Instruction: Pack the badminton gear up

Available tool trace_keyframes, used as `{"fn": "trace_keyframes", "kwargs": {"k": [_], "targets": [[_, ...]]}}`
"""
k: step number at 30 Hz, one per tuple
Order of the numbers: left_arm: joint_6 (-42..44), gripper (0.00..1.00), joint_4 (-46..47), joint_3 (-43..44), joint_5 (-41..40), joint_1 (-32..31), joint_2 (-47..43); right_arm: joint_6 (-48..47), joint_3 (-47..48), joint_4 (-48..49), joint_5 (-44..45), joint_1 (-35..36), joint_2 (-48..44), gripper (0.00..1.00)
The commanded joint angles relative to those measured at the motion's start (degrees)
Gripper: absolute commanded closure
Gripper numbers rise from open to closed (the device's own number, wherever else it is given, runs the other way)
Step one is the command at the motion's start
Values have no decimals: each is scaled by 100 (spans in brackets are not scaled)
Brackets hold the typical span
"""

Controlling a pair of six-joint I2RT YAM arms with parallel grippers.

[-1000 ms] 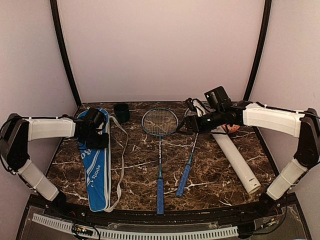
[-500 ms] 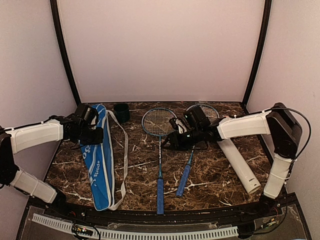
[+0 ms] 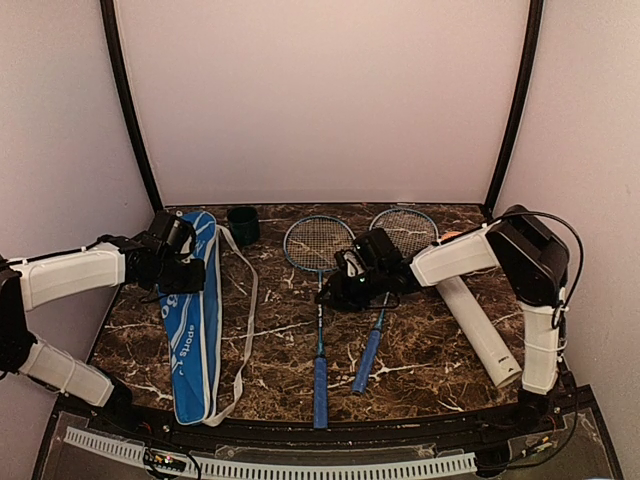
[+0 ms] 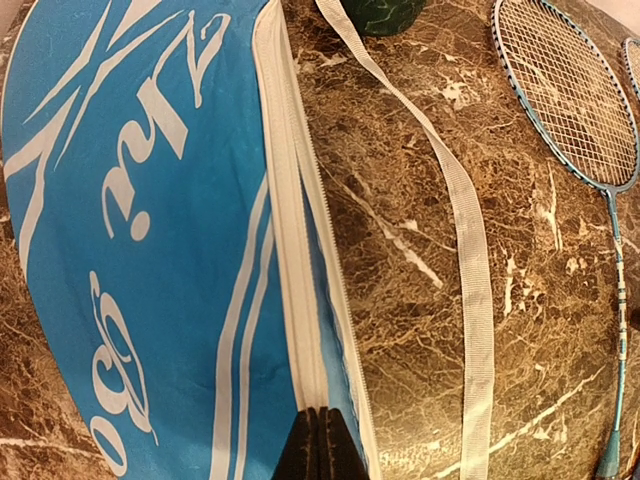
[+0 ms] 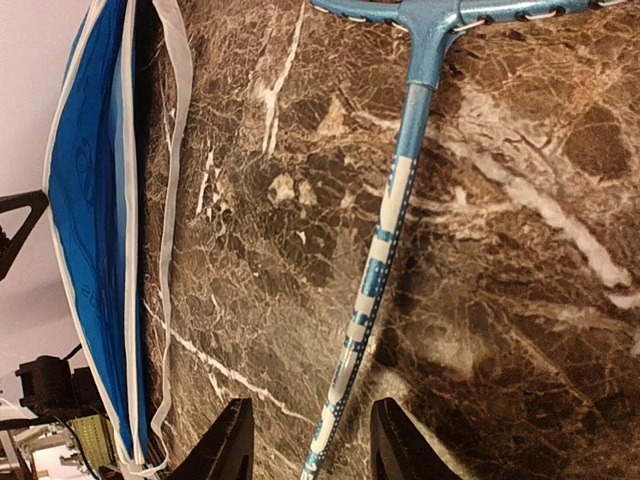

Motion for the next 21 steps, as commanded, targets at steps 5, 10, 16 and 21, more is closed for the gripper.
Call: {"fn": "trace_keyframes", "kwargs": {"k": [5, 10, 16, 21], "targets": [[-32, 100, 148, -50, -73, -4, -189, 211, 560, 71, 148, 54, 373, 62], [-64, 100, 78, 2, -163, -9, -226, 358, 565, 111, 137, 25, 573, 64], [-131, 100, 17, 18, -263, -4, -313, 413, 600, 24, 323, 24, 640, 67], [-191, 100, 37, -46, -324, -1, -466, 480, 651, 140, 272, 26, 744, 75]]}}
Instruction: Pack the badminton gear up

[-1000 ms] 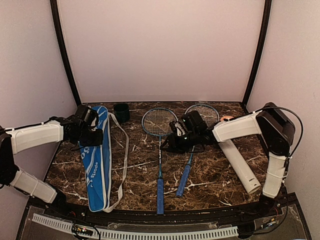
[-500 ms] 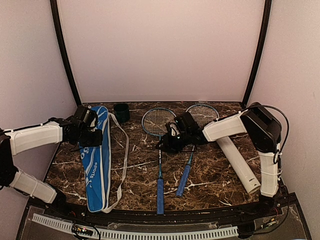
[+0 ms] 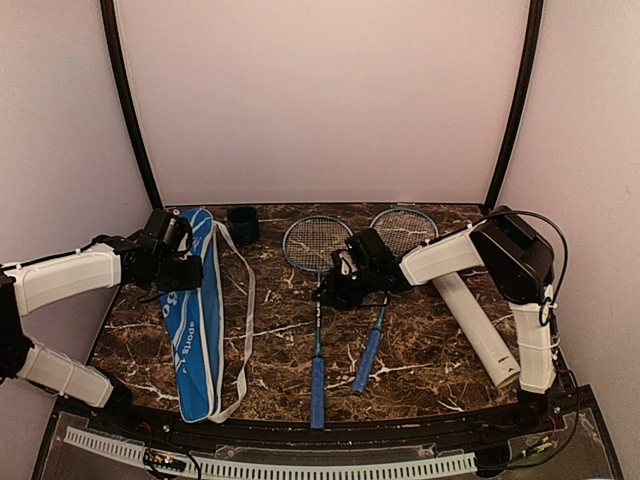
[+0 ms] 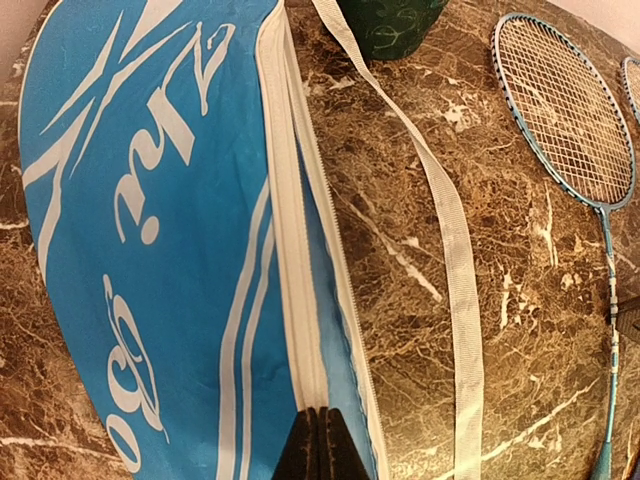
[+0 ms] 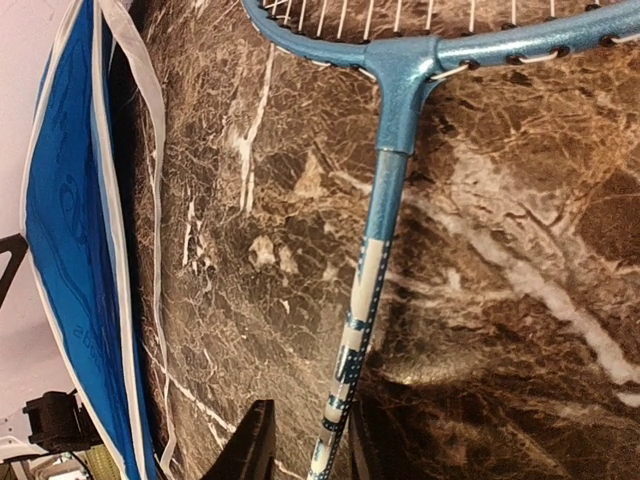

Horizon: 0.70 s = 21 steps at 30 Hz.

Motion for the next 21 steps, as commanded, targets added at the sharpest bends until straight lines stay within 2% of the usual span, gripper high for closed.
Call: {"fn": "trace_keyframes", "kwargs": {"k": [1, 5, 21], "targets": [[-98, 100, 10, -51, -197, -8, -342, 93, 132, 73, 87, 22, 218, 79], [-75, 100, -86, 10, -385, -6, -580, 112, -56, 295, 61, -16, 73, 99], [456, 100, -248, 398, -517, -8, -1414, -87, -596, 979, 279, -124, -891, 100]]}}
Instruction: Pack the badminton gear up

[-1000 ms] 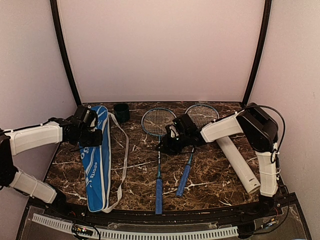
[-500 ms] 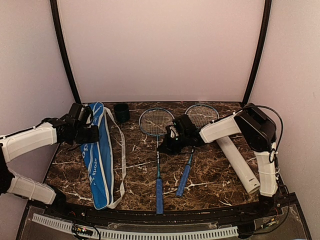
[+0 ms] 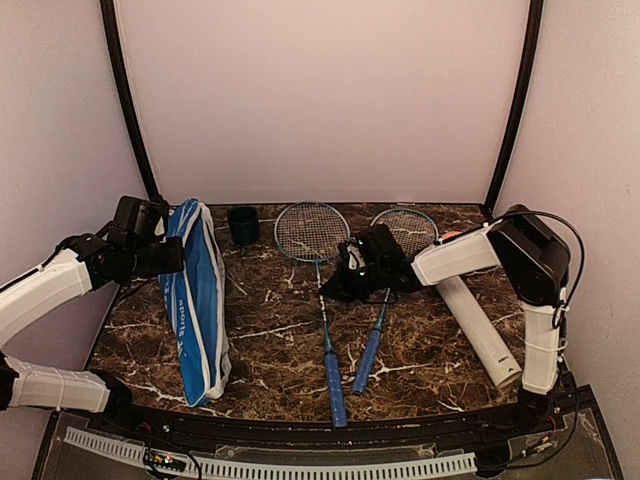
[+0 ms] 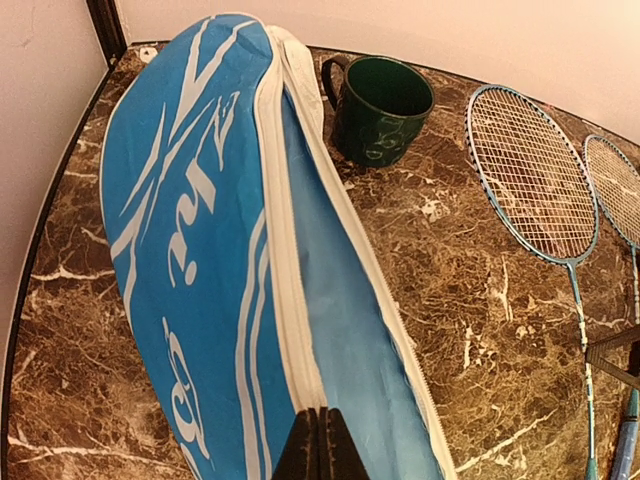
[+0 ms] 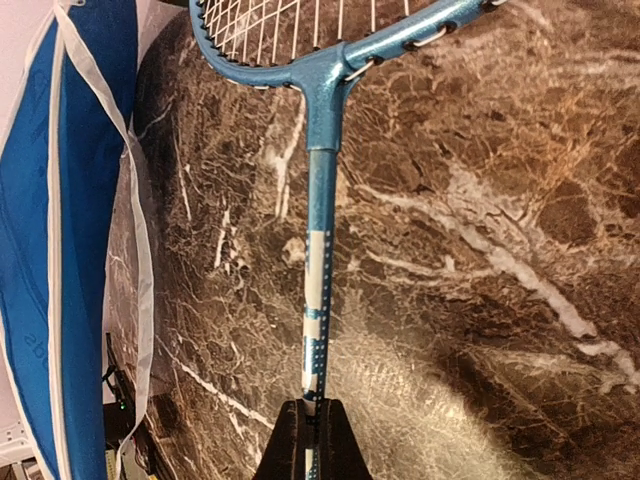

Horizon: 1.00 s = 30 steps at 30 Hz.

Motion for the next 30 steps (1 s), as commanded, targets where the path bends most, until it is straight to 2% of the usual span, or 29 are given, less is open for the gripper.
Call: {"fn": "trace_keyframes", "kwargs": {"k": [1, 6, 14, 22, 24, 27, 29, 30], "targets": [[363, 100, 27, 330, 30, -15, -163, -98, -153, 665, 128, -65, -470, 100], [682, 100, 213, 628, 194, -204, -188, -45, -449, 759, 176, -193, -880, 100], [1116, 100, 457, 1140, -126, -490, -133, -180, -764, 604, 106, -398, -1553, 100], [1640, 100, 609, 2247, 199, -628, 480, -273, -1098, 428, 112, -641, -2197, 100], [1623, 100, 506, 2587, 292, -660, 758, -318, -1129, 325, 128, -681, -2263, 100], [1131, 99, -43, 2656, -298, -664, 1060, -374, -1186, 242, 85, -733, -2323, 100], [705, 81, -397, 2406, -623, -668, 1152, -412, -1223, 240, 46, -738, -2348, 100], [556, 66, -539, 2252, -663, -663, 1201, -430, -1236, 225, 52, -736, -2363, 100]]}}
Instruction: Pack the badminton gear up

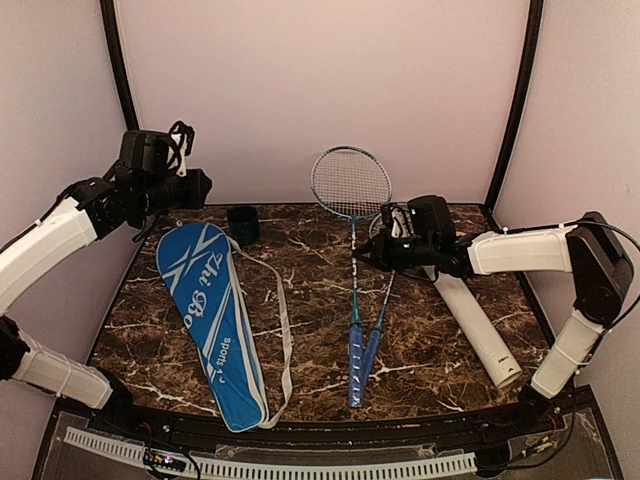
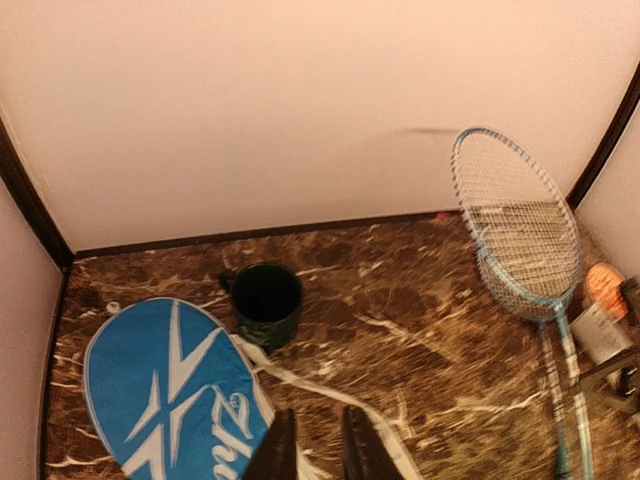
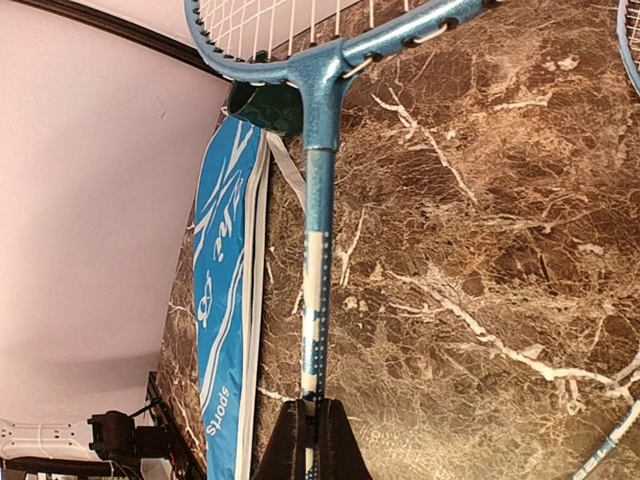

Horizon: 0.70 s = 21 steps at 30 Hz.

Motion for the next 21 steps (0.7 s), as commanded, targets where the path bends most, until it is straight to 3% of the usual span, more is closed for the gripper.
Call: {"fn": "trace_keyframes", "kwargs": {"k": [1, 4, 11, 17, 21], "targets": [[-850, 58, -1000, -519, -552, 0, 231, -168, -138, 46, -70, -32, -198, 100], [-1276, 49, -1030, -1025, -251, 10, 366, -182, -154, 94, -143, -28, -166, 100], [-1698, 47, -646, -1682, 265, 91, 1062, -176, -233, 232, -230, -39, -85, 100], [-1816, 46, -545, -1591, 508, 80, 1923, -204, -323, 290, -243, -63, -74, 100], [-1783, 40, -528, -1433, 391, 36, 2231, -166, -399, 398, -304, -92, -32, 100]]}}
